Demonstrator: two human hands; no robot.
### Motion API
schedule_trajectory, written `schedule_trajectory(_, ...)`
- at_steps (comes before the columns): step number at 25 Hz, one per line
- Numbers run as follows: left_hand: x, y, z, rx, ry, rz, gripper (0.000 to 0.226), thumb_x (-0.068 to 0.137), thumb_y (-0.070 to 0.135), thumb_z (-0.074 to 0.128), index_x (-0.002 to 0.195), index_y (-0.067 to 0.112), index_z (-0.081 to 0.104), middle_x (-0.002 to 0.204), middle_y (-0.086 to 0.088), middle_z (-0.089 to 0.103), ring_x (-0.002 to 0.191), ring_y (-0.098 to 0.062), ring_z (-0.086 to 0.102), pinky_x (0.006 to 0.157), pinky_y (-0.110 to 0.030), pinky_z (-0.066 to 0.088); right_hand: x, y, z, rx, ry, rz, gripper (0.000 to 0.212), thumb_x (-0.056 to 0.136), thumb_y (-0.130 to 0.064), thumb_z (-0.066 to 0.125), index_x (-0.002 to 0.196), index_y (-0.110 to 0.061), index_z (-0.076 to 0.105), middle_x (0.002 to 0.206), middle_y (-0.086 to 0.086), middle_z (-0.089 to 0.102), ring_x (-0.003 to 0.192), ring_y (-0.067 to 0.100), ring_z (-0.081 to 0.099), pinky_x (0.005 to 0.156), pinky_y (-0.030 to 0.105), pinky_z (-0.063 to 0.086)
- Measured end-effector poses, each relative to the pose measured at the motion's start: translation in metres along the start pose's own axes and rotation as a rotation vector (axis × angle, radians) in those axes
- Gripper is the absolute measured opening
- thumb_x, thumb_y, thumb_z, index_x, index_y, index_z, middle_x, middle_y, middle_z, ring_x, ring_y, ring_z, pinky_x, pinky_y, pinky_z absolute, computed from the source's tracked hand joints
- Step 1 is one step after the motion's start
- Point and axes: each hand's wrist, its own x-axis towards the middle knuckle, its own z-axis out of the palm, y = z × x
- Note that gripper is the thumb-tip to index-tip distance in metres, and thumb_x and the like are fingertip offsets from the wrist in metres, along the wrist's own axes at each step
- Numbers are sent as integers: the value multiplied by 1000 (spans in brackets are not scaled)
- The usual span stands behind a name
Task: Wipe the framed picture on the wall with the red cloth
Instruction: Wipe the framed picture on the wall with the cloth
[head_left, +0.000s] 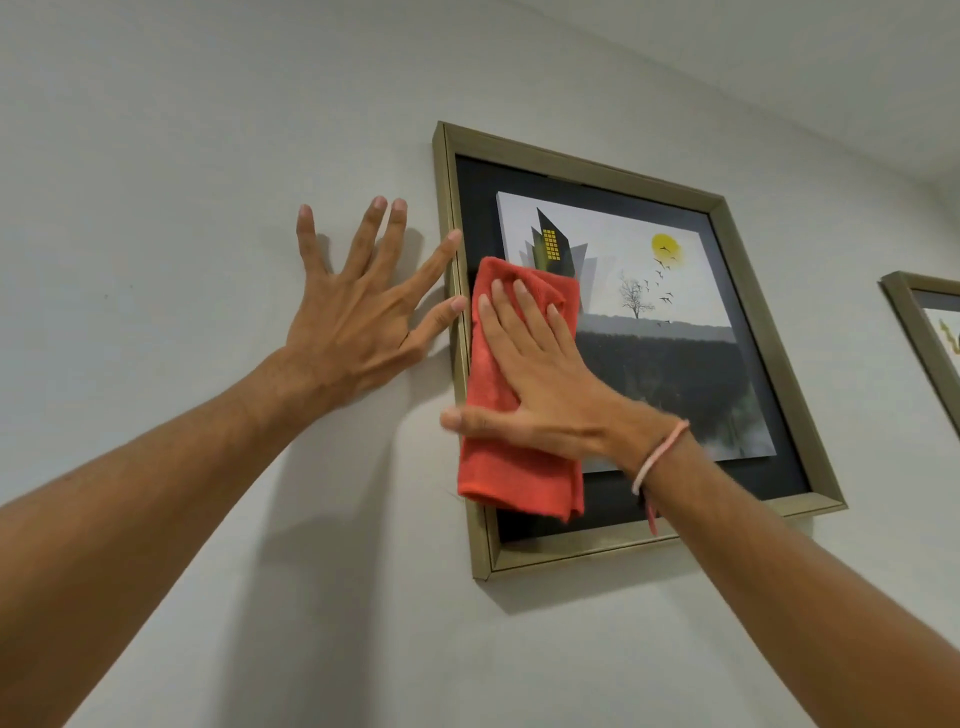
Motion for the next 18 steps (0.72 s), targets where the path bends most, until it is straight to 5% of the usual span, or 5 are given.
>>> schedule_trajectory(9, 1, 2, 4, 5, 13, -21, 86, 84, 79, -6, 160, 41, -10, 174, -14, -10, 160, -34, -13, 118, -78, 0, -136, -34, 65, 48, -106, -30, 136, 61, -103, 25, 150, -23, -39, 156, -12, -52, 144, 6, -47, 119, 46, -23)
schedule_trajectory(11, 1, 3, 5, 13, 17, -21, 87, 83, 79, -8, 160, 41, -10, 174, -14, -10, 160, -34, -13, 119, -78, 0, -130, -35, 65, 40, -91, 0, 136, 56, -106, 15, 151, -24, -38, 157, -12, -50, 146, 6, -45, 121, 44, -21)
schedule_trajectory(18, 0, 1, 6, 24, 15, -6, 89, 80, 76, -21, 161, 40, -10, 174, -14, -8, 161, -32, -12, 119, -78, -4, -4, -4, 5, 87, 46, 39, 136, 63, -101, 26, 159, -17, -21, 168, -1, -32, 152, 12, -35, 128, 49, -15)
